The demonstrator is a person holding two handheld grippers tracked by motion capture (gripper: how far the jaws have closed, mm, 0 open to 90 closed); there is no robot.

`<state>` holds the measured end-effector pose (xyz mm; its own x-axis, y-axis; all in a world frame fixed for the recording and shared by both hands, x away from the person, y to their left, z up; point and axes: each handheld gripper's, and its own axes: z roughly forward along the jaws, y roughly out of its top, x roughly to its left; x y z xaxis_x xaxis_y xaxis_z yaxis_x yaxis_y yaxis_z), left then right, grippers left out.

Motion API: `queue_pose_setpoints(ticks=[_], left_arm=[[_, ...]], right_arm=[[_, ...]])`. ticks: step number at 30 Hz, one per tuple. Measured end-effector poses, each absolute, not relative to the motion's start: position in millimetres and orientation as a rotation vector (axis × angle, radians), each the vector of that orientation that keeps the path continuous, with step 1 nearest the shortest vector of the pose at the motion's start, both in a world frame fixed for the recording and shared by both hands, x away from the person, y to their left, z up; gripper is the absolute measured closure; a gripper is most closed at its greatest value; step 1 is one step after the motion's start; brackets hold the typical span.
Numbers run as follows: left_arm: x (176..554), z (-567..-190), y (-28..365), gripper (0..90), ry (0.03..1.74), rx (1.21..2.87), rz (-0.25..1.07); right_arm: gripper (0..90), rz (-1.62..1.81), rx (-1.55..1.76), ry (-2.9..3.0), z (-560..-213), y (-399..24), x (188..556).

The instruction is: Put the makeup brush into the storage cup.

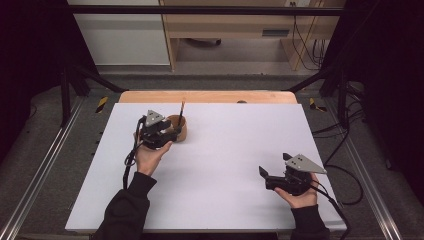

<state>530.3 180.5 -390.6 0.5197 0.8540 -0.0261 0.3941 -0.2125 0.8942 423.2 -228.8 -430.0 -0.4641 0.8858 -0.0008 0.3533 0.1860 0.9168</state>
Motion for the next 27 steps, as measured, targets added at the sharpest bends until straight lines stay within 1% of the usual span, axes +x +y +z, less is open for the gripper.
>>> queue_pose_setpoints(ticks=[15,23,27], left_arm=[[481,-395,197,33.6,0.977,1.815,0.596],[463,-405,213,26.2,1.001,1.787,0.596],[456,-409,221,20.8,1.01,1.775,0.596]], right_arm=[[5.3,1.26,1.156,1.905,-428,-231,422],[5.1,1.262,1.155,1.902,-427,-232,422],[4.4,1.256,1.146,1.909,-427,-232,421]])
